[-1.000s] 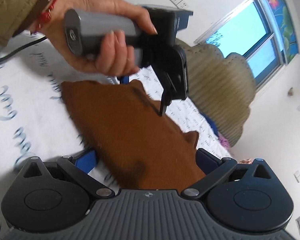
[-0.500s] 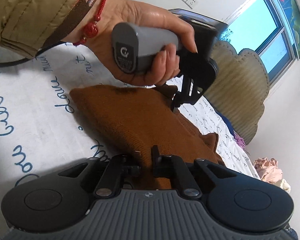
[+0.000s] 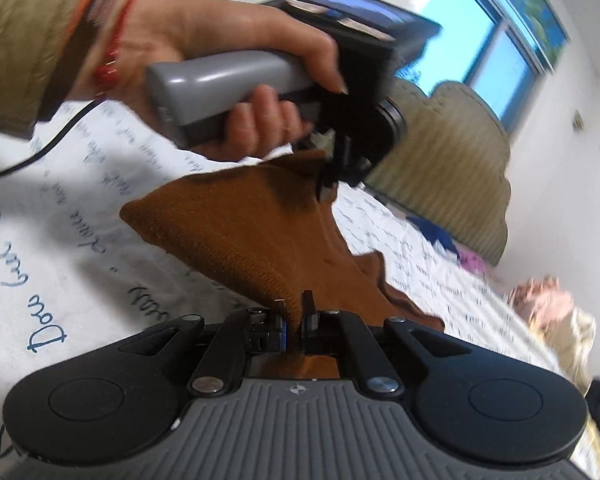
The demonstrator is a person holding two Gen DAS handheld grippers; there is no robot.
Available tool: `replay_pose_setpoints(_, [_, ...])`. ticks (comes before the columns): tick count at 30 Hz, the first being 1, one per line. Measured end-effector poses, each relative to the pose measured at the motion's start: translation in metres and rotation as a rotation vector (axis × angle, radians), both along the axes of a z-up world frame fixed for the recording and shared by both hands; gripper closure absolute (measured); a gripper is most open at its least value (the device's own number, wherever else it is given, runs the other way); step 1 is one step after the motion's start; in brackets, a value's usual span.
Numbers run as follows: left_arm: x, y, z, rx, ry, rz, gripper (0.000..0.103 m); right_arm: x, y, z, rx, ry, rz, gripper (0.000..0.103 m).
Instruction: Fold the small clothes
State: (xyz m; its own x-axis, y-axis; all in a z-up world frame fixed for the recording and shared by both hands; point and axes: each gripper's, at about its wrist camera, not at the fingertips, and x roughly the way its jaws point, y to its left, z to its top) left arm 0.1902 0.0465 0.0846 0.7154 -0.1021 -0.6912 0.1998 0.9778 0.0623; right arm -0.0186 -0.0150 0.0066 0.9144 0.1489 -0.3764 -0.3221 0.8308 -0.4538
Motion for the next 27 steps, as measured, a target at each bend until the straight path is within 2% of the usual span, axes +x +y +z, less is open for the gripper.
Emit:
replay_pose_setpoints(5, [-0.009, -0.028, 0.013, 0.042, -0.037, -0.018, 0.092, -0.004, -0.038, 0.013, 0.136, 0.032, -0.045, 0.097])
replay_pose_setpoints(12, [-0.017, -0.066, 0.02, 0.085, -0.064, -0.045, 0.092, -0.016, -0.08, 0.013, 0.268, 0.061, -0.093, 0.097])
replay_pose_setpoints(17, [-0.023, -0.092, 0.025, 0.106, -0.079, -0.071, 0.092, -0.02, -0.104, 0.011, 0.337, 0.073, -0.123, 0.098])
replay_pose_setpoints(27, [-0.024, -0.144, 0.024, 0.132, -0.083, -0.112, 0.092, -0.028, -0.145, 0.008, 0.413, 0.076, -0.199, 0.099])
